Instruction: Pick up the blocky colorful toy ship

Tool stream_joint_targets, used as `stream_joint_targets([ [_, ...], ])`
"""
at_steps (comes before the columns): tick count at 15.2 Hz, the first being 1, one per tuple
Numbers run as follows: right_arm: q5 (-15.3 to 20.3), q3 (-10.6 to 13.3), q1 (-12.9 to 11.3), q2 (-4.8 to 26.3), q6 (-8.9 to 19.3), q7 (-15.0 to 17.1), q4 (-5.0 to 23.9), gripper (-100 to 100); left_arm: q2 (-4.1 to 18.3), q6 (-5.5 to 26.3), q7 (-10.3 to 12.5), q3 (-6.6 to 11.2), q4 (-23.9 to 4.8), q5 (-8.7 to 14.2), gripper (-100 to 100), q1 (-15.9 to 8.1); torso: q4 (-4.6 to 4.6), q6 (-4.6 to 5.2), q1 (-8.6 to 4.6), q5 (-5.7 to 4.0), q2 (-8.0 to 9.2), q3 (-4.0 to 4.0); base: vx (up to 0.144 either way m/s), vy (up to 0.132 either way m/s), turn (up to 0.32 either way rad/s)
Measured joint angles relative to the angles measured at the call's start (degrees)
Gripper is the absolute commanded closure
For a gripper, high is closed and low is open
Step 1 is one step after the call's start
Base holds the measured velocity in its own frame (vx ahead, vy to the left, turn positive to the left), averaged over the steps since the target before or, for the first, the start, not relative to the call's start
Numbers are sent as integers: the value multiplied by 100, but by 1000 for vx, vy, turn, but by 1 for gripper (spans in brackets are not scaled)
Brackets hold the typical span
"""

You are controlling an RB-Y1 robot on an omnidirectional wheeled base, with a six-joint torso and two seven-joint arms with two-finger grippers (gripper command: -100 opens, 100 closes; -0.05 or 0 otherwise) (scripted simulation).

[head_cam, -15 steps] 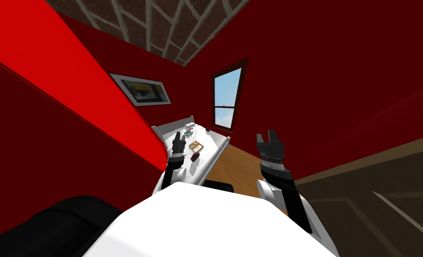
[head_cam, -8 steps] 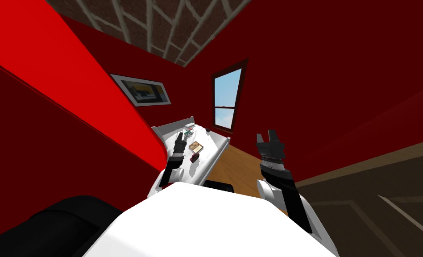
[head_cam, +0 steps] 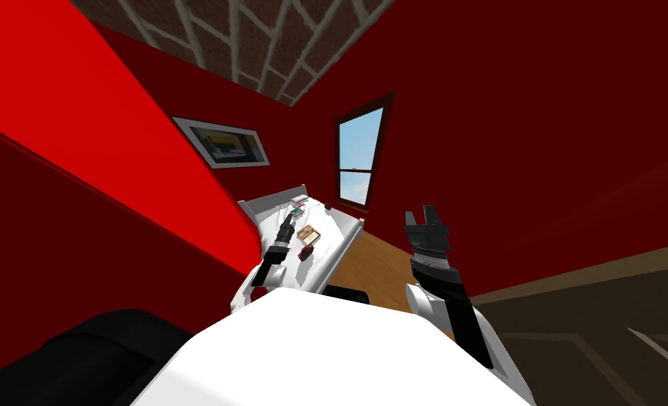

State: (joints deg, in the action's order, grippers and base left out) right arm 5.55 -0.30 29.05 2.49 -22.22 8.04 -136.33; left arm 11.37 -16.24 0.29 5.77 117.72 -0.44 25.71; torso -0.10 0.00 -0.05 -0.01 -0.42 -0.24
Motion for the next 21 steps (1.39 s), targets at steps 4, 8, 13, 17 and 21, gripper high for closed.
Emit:
stream_joint_targets([
  [4, 0, 0, 0, 0, 0, 0, 0, 0, 225, 380, 103, 170, -491, 111, -100, -250, 1, 0, 4, 1, 2, 1, 83, -11, 13],
  [8, 0, 0, 0, 0, 0, 0, 0, 0, 337, 842, 180, 303, -854, 203, -100, -370, -1, 1, 2, 1, -7, -4, 106, -13, 19],
  [13, 0, 0, 0, 0, 0, 0, 0, 0, 473, 1299, 305, 476, -1317, 340, -100, -479, 0, 0, 1, 1, 1, 1, 91, -16, 14],
  [17, 0, 0, 0, 0, 0, 0, 0, 0, 535, 1748, 409, 634, -1764, 460, -100, -640, -2, 0, 0, 0, -10, -5, 106, -20, 16],
  [21, 0, 0, 0, 0, 0, 0, 0, 0, 546, 2102, 478, 756, -2260, 546, -100, -825, -1, 0, 3, 1, -3, -2, 97, -12, 15],
])
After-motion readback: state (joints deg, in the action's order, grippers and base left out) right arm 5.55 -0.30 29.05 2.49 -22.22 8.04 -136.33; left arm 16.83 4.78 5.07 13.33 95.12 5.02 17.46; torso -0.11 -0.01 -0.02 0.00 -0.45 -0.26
